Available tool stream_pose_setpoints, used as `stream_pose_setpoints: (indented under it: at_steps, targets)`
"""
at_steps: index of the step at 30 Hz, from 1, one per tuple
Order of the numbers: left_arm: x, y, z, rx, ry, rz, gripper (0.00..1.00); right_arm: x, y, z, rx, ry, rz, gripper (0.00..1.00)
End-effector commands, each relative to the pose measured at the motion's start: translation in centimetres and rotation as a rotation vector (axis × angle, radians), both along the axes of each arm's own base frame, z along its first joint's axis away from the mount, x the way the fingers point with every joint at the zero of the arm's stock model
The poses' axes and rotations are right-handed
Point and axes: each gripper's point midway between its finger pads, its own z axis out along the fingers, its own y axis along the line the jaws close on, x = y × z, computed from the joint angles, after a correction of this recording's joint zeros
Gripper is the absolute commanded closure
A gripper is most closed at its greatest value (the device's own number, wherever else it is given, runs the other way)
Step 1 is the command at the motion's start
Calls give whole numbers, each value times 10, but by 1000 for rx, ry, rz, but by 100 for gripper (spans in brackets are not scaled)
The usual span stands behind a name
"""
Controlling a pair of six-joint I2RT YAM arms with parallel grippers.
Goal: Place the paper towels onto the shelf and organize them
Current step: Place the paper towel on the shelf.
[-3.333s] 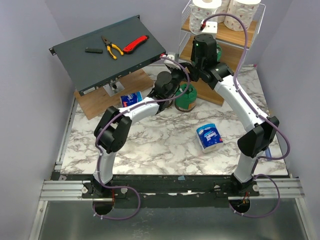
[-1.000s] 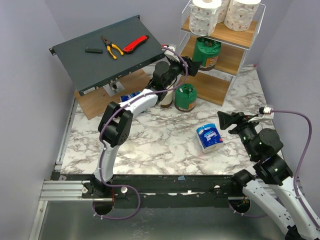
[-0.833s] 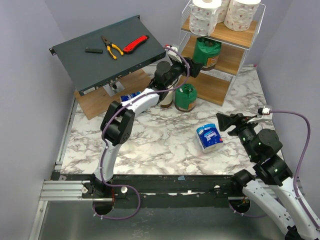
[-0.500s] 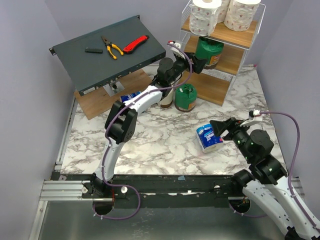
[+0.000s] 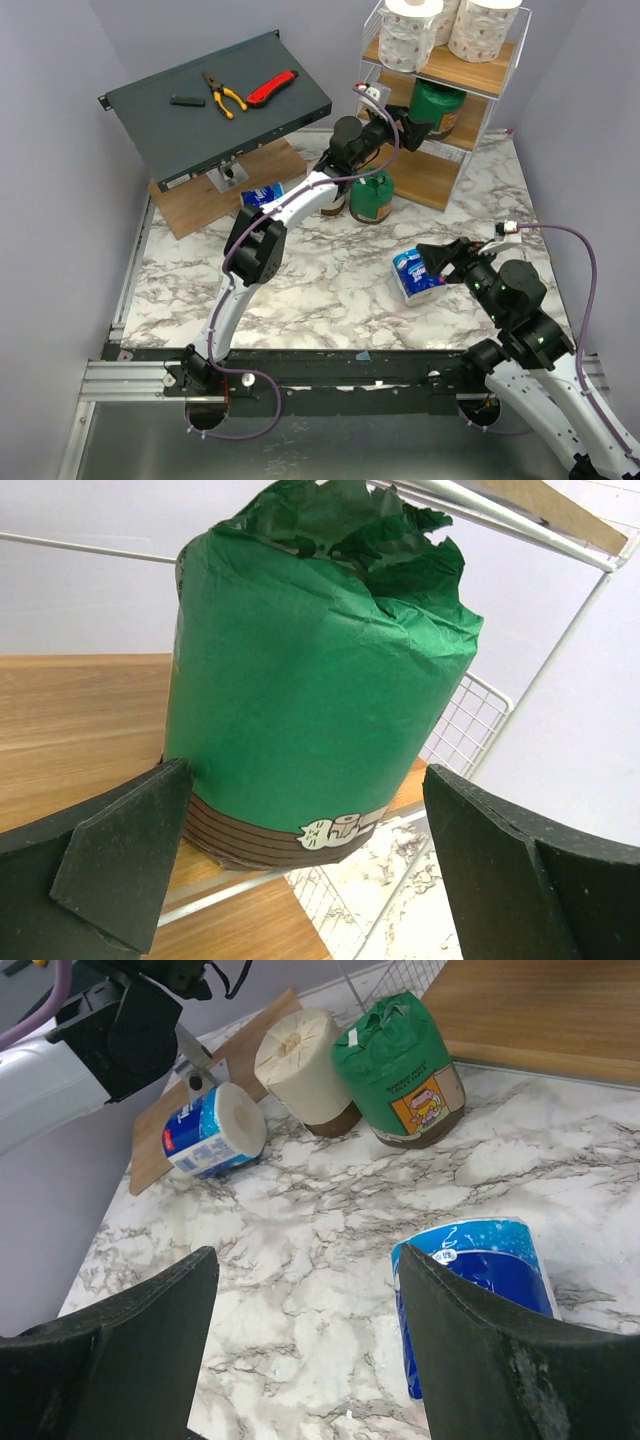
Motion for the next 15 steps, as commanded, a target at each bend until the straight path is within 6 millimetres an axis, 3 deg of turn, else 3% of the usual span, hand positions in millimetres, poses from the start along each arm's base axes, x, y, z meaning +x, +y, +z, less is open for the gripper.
stream_pose_setpoints:
  at_steps: [1, 6, 12, 15]
  targets:
    - [-18, -25, -6, 2, -3, -82, 2, -4, 4, -1, 11, 10, 27, 25]
    - [-24, -26, 2, -29, 1, -86, 2, -2, 0, 1, 0, 0, 6, 25]
    - [-25, 1, 26, -81, -25, -9, 2, -4, -2, 2, 6, -4, 3, 25]
    - [-23, 12, 28, -90, -35, 36, 2, -4, -3, 4, 6, -9, -4, 25]
